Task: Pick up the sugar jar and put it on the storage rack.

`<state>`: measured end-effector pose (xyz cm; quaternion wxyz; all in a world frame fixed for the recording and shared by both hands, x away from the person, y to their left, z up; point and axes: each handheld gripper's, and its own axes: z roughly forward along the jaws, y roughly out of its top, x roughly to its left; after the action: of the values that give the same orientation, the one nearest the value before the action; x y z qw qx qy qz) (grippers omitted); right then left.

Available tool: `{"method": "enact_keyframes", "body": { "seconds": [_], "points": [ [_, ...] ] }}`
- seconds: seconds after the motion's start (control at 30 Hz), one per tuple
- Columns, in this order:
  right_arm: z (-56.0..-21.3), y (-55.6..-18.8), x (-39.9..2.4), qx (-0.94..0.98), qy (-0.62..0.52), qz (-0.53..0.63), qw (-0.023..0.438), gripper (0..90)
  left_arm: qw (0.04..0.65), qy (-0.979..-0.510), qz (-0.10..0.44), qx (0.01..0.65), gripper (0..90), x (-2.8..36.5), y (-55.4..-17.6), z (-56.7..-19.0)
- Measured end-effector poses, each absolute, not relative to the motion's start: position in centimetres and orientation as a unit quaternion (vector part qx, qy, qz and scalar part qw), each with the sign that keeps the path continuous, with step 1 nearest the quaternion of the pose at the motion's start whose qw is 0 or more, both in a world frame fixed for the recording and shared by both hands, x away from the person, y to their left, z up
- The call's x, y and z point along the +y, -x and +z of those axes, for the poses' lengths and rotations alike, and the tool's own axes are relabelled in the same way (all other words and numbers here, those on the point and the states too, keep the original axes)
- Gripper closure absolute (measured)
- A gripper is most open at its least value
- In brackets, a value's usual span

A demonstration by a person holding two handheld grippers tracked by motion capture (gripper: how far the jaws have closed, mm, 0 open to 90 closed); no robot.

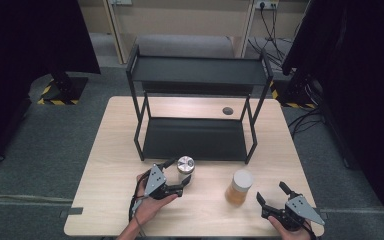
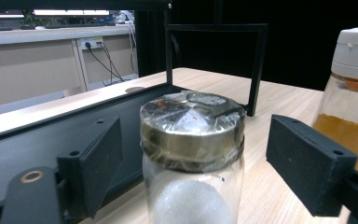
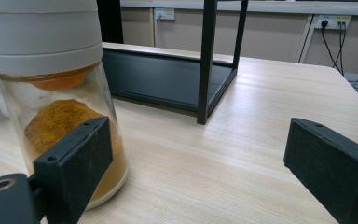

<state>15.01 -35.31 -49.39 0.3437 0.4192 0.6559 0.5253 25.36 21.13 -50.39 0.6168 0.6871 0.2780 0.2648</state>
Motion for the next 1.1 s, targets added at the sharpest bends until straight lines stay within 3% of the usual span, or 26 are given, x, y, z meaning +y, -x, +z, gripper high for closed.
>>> {"method": "enact_keyframes", "body": {
  "seconds": [0.57, 1.1],
  "points": [
    [-49.4, -15.0, -35.4, 0.655, -0.42, 0.527, 0.342, 7.9, 0.612, -0.69, 0.268, 0.279, 33.3, 19.9, -26.5, -50.6],
    [-49.4, -15.0, -35.4, 0.654, -0.421, 0.528, 0.342, 7.7, 0.612, -0.682, 0.277, 0.291, 34.5, 19.8, -25.6, -50.3]
  ]
}}
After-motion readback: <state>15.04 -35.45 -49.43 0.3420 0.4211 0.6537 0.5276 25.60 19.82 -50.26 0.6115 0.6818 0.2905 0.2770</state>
